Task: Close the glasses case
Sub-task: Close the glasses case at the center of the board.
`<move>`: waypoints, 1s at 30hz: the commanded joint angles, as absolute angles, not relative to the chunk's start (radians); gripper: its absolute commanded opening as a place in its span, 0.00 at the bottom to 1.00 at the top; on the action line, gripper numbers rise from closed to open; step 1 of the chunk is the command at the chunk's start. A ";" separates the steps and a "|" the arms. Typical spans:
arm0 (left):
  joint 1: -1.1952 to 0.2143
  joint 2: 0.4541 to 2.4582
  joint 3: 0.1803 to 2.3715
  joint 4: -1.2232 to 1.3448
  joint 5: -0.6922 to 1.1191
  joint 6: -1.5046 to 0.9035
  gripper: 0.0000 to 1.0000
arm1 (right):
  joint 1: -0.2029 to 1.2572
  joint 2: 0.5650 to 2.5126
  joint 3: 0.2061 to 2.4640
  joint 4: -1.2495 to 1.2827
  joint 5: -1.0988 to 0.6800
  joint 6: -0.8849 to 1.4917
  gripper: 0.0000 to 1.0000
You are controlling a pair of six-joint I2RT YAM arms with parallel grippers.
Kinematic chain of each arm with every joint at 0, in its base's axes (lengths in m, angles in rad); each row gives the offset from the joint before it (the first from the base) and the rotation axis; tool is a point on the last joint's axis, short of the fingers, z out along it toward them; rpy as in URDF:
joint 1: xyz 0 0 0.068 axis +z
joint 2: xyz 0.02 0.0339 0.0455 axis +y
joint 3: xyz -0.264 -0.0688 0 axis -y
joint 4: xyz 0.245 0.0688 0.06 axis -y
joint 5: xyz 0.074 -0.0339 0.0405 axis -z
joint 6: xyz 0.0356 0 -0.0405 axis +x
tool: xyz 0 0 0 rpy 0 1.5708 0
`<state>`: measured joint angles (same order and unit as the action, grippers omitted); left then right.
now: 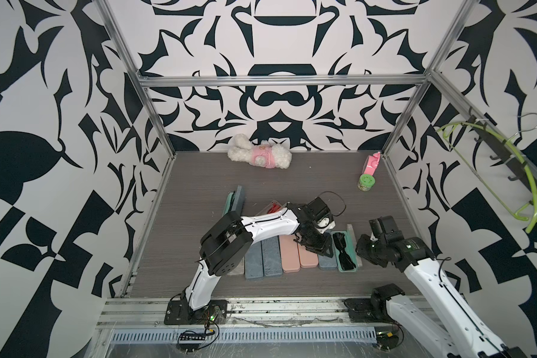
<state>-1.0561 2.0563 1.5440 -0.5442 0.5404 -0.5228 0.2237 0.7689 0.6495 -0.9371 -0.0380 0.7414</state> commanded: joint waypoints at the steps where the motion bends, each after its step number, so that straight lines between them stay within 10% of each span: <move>1: -1.064 2.079 1.557 -0.576 0.539 -0.503 0.39 | 0.221 0.779 0.653 -0.928 -0.036 0.740 0.26; 30: -1.077 2.105 1.568 -0.591 0.541 -0.499 0.36 | 0.221 0.794 0.653 -0.921 -0.048 0.728 0.24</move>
